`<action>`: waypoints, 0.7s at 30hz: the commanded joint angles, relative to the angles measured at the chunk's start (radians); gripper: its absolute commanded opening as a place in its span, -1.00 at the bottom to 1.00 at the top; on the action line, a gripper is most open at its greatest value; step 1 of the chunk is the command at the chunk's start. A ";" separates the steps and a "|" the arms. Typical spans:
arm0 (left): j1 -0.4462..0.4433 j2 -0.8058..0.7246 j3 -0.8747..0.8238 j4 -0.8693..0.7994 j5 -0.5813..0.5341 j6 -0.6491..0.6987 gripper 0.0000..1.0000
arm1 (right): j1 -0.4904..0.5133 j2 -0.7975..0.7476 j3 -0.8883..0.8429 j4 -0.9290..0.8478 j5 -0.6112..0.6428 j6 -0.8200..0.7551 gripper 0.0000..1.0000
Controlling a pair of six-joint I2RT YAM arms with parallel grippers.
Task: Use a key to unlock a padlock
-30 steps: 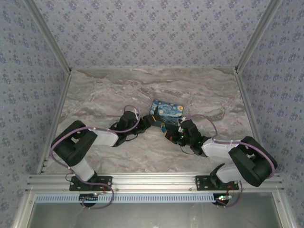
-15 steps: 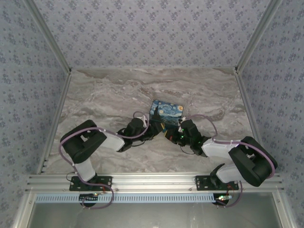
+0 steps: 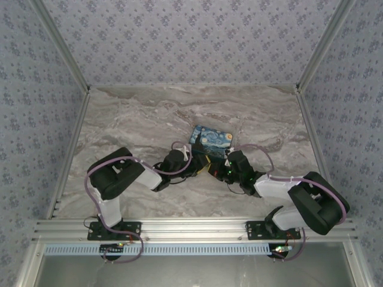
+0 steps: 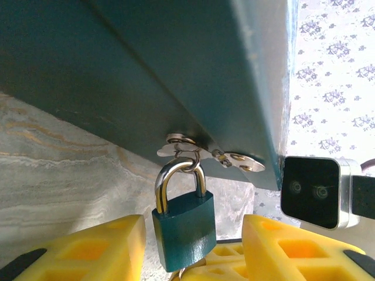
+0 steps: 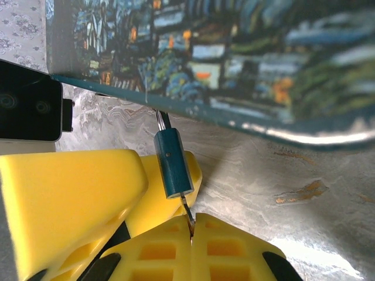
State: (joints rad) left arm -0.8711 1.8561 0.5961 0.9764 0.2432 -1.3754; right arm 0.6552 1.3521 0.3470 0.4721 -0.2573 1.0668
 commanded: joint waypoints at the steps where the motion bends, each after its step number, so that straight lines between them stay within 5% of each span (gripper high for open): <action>1: -0.005 0.022 0.027 0.059 0.015 -0.020 -0.05 | 0.007 -0.002 0.026 0.024 0.010 0.018 -1.00; 10: -0.011 0.053 0.031 0.111 0.021 -0.049 -0.18 | 0.009 -0.004 0.025 0.030 0.010 0.027 -1.00; 21: -0.011 0.045 0.028 0.092 0.007 -0.044 -0.71 | 0.005 -0.051 0.007 -0.007 0.032 0.015 -0.93</action>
State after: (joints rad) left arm -0.8726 1.9003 0.6033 1.0382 0.2424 -1.4296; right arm 0.6552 1.3380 0.3466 0.4702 -0.2386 1.0851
